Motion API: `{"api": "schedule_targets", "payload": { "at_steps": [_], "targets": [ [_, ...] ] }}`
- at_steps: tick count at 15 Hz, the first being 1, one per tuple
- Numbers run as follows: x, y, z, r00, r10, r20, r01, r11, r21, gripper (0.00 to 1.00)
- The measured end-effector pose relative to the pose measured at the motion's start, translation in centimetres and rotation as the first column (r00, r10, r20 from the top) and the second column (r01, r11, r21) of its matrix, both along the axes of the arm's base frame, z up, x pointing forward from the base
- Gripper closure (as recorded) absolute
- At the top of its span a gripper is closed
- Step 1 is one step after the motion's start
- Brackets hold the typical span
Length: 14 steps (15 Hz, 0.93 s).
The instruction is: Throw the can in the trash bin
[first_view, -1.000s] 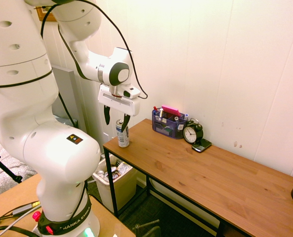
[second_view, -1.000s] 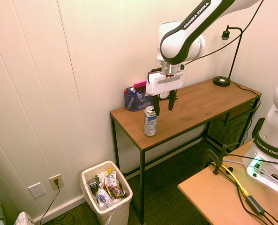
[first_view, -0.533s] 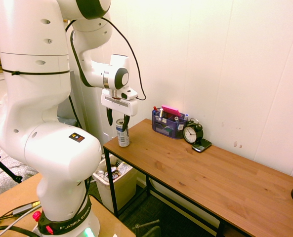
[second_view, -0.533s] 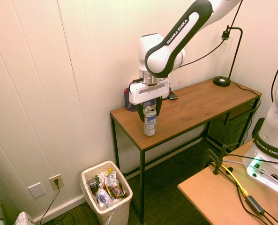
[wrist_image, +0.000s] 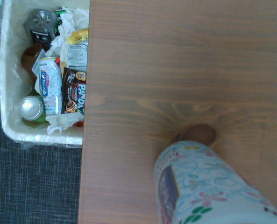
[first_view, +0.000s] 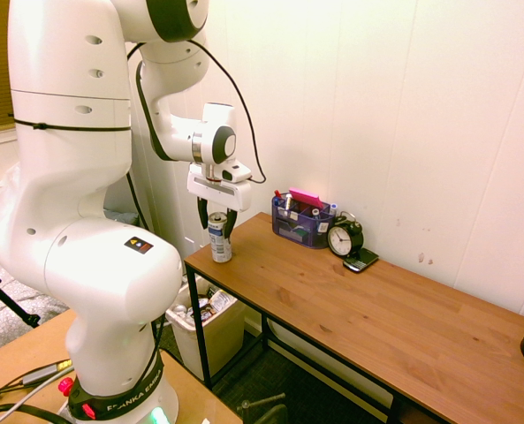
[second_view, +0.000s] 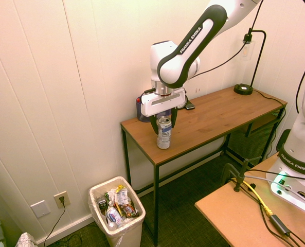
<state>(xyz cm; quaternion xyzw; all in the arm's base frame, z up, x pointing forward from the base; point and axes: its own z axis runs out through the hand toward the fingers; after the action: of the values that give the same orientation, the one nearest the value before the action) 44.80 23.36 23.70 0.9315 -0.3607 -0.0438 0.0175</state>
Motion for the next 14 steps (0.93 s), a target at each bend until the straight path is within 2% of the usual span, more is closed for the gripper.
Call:
{"api": "schedule_targets", "payload": {
  "at_steps": [9,14],
  "targets": [
    [0.3,0.2,-0.4,1.000,0.002,-0.002,-0.002,1.000,0.002,1.00],
    [-4.8,9.7,-0.6,0.993,0.122,-0.003,-0.122,0.992,0.027,1.00]
  ]
}}
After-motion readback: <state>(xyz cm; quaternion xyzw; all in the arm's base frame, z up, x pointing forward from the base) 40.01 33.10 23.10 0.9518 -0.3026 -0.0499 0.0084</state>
